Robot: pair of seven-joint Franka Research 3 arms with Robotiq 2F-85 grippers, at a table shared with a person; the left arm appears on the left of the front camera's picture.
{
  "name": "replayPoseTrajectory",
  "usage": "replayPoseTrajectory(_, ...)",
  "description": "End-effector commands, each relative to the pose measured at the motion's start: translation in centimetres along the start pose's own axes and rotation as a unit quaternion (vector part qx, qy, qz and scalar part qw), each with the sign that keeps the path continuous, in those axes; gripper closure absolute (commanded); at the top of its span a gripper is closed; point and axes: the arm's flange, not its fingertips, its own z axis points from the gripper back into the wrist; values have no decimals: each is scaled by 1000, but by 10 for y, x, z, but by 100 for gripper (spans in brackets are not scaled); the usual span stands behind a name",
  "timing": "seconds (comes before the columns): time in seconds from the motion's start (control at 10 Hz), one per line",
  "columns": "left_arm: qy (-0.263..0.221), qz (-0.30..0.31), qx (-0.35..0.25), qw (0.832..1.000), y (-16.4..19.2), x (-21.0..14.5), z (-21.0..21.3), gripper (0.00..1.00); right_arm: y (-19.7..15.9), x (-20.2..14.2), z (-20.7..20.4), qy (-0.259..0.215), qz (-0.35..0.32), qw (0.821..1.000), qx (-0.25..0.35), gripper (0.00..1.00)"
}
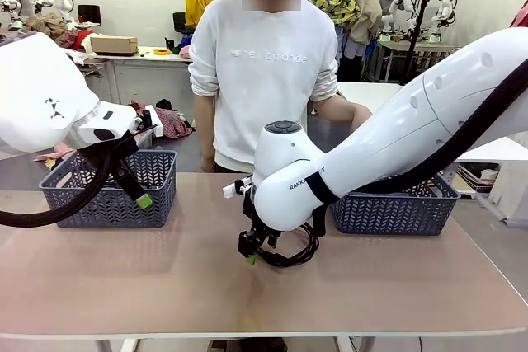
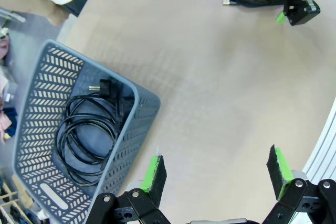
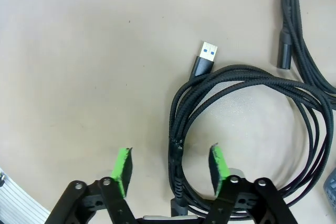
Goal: Organize the cables according to human instructions.
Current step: Pick up a bundle of cables and place it in the basket indicated by the human.
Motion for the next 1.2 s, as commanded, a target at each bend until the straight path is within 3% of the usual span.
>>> replayPoseTrajectory(0.0,0,2,3,1000,1,-1,1,0,4,9,2,0,-15,1000,-22,43)
replayPoseTrajectory(0.3,0,2,3,1000,1,-1,1,0,3,10,2,-1,-16,1000,-19,73)
replayPoseTrajectory(0.4,0,2,3,1000,1,-1,1,0,3,10,2,-1,-17,1000,-16,65)
replayPoseTrajectory(0.5,0,2,3,1000,1,-1,1,0,3,10,2,0,-18,1000,-14,93)
replayPoseTrajectory(0.6,0,2,3,1000,1,-1,1,0,3,10,3,-2,-19,1000,-13,85)
replayPoseTrajectory(0.7,0,2,3,1000,1,-1,1,0,3,8,5,-5,-19,1000,-9,100)
replayPoseTrajectory(1.1,0,2,3,1000,1,-1,1,0,12,-5,10,-7,-6,1000,29,100)
